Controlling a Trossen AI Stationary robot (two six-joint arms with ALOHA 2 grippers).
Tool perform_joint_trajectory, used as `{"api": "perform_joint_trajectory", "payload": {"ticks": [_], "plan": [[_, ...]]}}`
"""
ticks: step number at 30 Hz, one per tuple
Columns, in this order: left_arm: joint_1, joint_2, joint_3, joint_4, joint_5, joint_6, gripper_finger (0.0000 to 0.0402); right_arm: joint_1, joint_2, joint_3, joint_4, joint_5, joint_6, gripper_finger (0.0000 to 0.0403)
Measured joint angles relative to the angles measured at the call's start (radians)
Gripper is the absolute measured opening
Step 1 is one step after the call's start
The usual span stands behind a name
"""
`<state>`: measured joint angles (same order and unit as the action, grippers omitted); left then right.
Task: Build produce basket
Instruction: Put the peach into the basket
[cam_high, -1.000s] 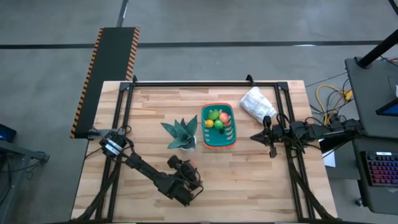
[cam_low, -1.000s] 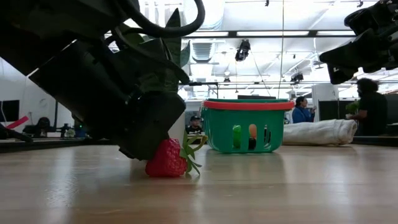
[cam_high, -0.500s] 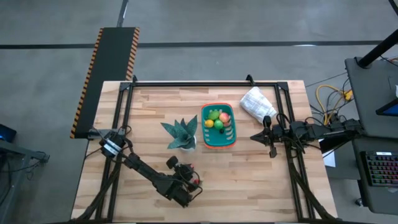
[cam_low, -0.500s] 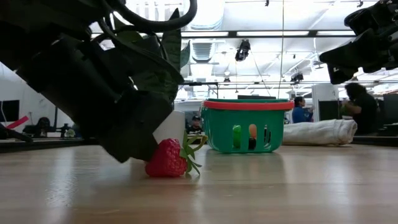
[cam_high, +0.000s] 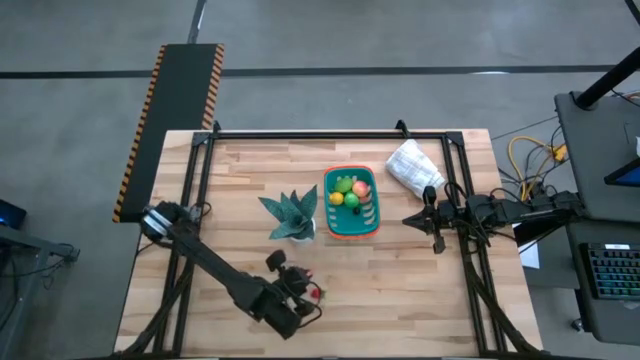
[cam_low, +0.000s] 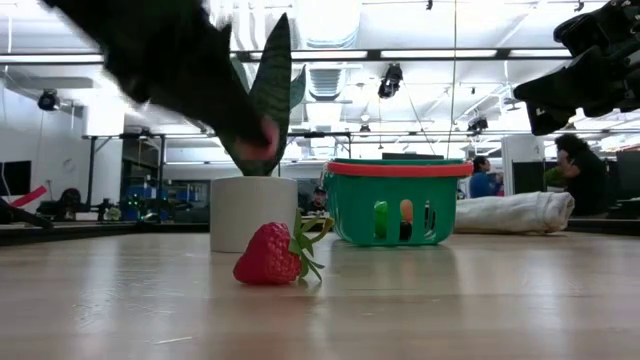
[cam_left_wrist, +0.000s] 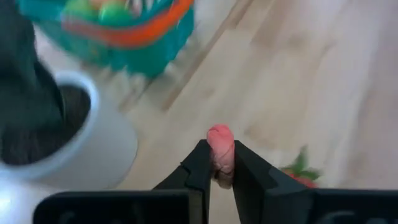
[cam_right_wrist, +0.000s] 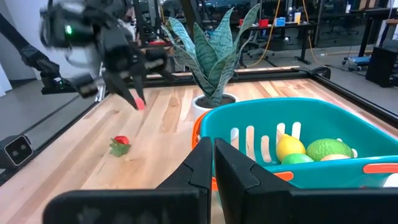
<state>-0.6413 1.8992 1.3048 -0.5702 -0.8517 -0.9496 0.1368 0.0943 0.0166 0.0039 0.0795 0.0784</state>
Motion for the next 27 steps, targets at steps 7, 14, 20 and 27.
{"api": "perform_joint_trajectory", "payload": {"ticks": [7,14,20,27], "plan": [[0.042,-0.092,0.001,0.296,-0.030,0.482,0.0024,0.000,0.000,0.000,0.000,0.000,0.000,0.0009],[0.172,-0.102,0.001,0.587,0.062,0.942,0.0024,0.000,0.000,0.000,0.000,0.000,0.000,0.0009],[0.301,-0.102,0.004,0.665,0.231,1.062,0.0024,0.000,0.000,0.000,0.000,0.000,0.000,0.0009],[0.389,-0.102,0.038,0.664,0.298,1.157,0.0024,0.000,0.000,0.000,0.000,0.000,0.000,0.0009]]}}
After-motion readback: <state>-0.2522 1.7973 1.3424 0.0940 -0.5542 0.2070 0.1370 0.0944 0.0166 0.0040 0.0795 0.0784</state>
